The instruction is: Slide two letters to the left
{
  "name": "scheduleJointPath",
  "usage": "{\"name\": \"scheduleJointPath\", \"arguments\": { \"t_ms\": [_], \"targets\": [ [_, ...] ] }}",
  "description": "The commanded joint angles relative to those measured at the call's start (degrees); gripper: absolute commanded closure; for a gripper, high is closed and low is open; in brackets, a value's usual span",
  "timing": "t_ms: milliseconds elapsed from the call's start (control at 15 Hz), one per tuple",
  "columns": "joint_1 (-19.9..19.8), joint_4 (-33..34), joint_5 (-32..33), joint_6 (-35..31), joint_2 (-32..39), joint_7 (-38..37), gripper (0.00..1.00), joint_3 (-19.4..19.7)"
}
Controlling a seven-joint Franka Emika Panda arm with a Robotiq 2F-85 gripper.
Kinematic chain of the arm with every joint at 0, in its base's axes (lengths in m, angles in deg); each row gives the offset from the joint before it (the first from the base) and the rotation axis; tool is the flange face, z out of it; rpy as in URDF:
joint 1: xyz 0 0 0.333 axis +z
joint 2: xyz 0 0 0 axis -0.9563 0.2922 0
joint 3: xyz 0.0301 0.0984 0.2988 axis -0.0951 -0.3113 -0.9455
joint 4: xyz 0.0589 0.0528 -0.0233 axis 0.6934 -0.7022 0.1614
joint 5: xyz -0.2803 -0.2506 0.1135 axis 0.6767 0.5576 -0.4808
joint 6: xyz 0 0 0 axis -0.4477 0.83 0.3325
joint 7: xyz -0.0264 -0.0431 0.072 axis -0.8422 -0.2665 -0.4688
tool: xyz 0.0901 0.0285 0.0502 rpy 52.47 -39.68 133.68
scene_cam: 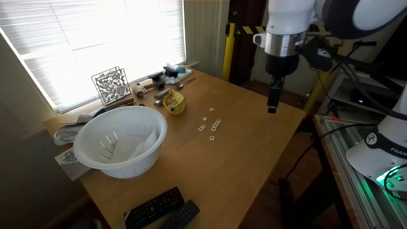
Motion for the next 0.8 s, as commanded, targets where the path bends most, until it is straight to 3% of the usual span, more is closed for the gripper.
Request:
{"name": "scheduleJointPath", "arguments": {
  "t_ms": [0,733],
  "targets": [
    [-0.02,4.69,0.23,-7.70,10.90,0.28,0.00,2.10],
    [1.42,14.96,-1.10,-22.83,32.32,2.09,0.00,6.53]
  ]
}}
